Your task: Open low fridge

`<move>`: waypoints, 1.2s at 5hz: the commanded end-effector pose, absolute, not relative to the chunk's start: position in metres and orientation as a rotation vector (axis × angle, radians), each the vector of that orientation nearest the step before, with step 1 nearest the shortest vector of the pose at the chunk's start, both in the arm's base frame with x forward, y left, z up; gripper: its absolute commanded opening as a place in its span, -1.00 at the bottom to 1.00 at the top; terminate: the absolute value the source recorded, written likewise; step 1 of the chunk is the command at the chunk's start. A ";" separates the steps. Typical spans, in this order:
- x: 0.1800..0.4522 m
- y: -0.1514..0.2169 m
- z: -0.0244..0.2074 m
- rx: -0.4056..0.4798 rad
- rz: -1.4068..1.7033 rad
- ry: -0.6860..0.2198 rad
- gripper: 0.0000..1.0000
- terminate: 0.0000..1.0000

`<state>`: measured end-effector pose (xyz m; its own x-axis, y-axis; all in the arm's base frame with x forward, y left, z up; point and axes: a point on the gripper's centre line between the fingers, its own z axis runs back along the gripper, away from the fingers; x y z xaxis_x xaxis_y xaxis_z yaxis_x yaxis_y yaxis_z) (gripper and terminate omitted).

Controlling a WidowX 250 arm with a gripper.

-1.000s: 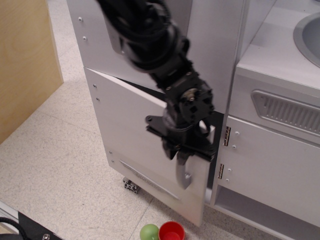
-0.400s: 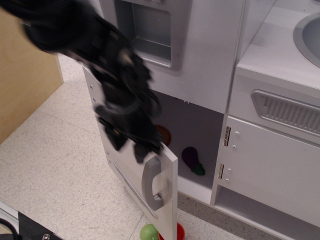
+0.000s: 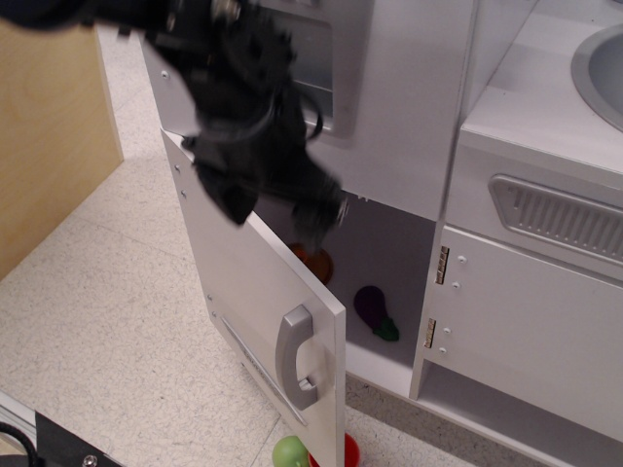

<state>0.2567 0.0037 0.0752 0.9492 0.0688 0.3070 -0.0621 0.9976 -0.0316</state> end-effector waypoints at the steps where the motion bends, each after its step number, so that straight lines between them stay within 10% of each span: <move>1: 0.295 -0.025 0.038 0.079 0.075 -0.335 1.00 -1.00; 6: 0.255 0.041 -0.037 0.115 0.120 -0.110 1.00 -1.00</move>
